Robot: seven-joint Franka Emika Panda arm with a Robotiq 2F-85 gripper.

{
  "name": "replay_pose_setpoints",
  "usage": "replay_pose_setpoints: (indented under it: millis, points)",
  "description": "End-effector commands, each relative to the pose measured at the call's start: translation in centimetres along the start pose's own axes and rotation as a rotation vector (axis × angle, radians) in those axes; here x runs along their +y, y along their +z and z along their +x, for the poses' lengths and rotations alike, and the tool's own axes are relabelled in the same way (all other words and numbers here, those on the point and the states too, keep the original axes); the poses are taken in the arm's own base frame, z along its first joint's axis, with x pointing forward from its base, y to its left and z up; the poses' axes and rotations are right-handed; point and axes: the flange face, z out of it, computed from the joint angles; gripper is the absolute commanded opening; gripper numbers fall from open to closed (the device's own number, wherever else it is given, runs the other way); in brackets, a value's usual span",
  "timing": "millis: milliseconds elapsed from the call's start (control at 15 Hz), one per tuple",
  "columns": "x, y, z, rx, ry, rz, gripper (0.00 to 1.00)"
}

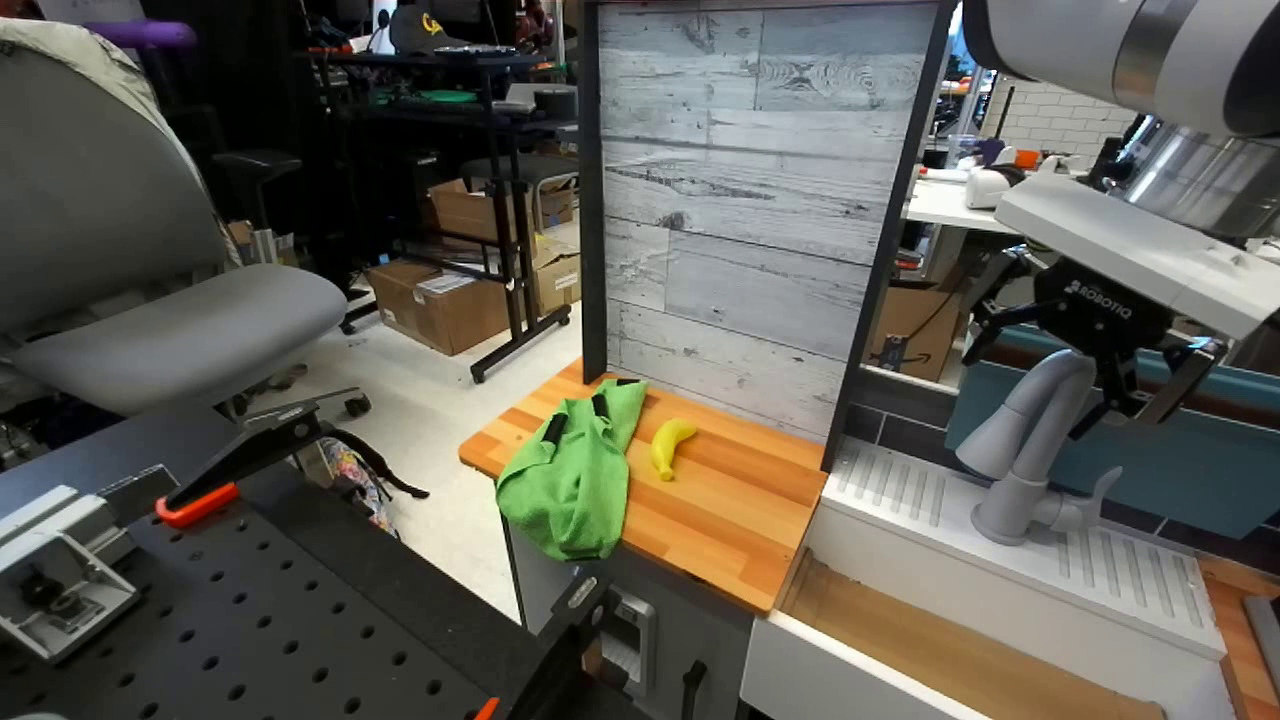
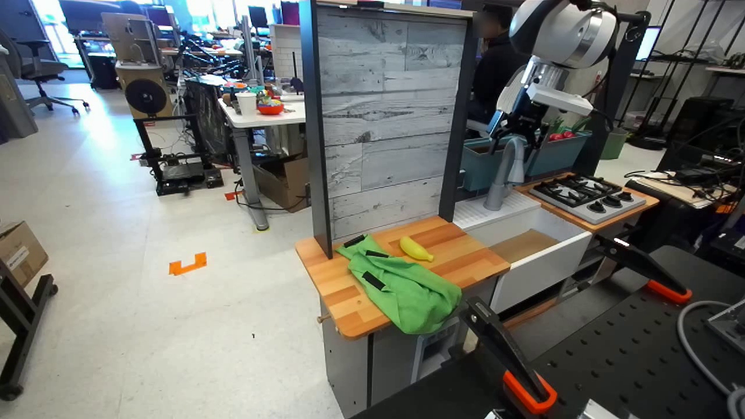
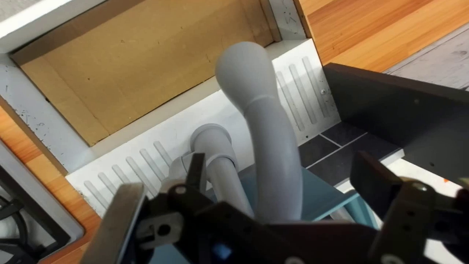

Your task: Turn the tap faucet to the right

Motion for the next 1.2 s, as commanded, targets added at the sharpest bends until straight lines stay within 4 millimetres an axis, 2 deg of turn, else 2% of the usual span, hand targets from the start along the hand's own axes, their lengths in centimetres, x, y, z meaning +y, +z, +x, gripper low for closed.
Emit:
replay_pose_setpoints:
  millis: [0,400,467,667,1133]
  points:
    - [0.4,-2.0,-0.8,0.026,0.005,0.028,1.0]
    - [1.0,-4.5,-2.1,0.039,0.013,0.048,1.0]
    - [0.9,-3.2,-1.1,0.033,0.019,0.02,1.0]
    - [1.1,-3.9,-1.6,0.027,0.021,0.023,1.0]
    - [1.1,-3.7,-1.8,0.022,0.022,0.024,1.0]
